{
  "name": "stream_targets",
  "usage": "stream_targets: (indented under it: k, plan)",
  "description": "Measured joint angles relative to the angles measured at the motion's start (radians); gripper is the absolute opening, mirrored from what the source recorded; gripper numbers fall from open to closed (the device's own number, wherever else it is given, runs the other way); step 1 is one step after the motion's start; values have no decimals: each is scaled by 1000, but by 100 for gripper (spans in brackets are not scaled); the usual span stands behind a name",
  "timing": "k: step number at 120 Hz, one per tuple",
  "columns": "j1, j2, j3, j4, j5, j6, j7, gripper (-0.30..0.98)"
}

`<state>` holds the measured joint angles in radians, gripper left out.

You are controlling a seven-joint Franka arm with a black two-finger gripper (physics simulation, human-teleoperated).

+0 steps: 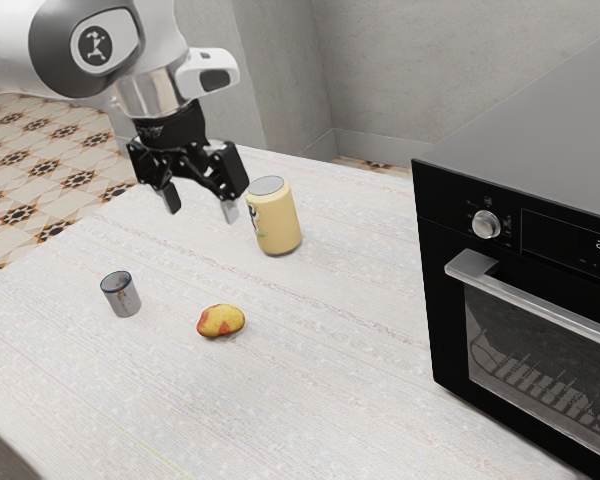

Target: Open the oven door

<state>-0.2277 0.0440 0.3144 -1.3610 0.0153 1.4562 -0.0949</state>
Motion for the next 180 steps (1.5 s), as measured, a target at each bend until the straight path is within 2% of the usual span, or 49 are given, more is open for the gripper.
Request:
stream_targets:
  k: [22, 30, 36, 41, 46, 55, 68, 79, 97, 125, 154, 180]
  plan:
    - [-16, -2, 0, 3, 1, -3, -12, 69]
    - [-30, -78, -7, 124, -3, -18, 5, 69]
    - [3, -199, -91, 158, -37, -37, 94, 69]
    - [-6, -231, -173, 159, -52, -72, 173, 69]
    - [-17, -257, -297, 125, -39, -95, 247, 69]
    - [-32, -400, -440, -95, -14, -59, 379, 68]
    - [-45, -467, -526, -275, 3, 49, 566, 68]
    - [-53, -453, -587, -328, 9, 138, 704, 69]
    - [-55, -428, -618, -385, 11, 260, 888, 69]
    - [-55, -334, -694, -349, 8, 368, 1085, 69]
    - [-53, -228, -710, -289, 55, 401, 1138, 69]
    - [-55, -68, -707, -148, 118, 402, 1147, 69]
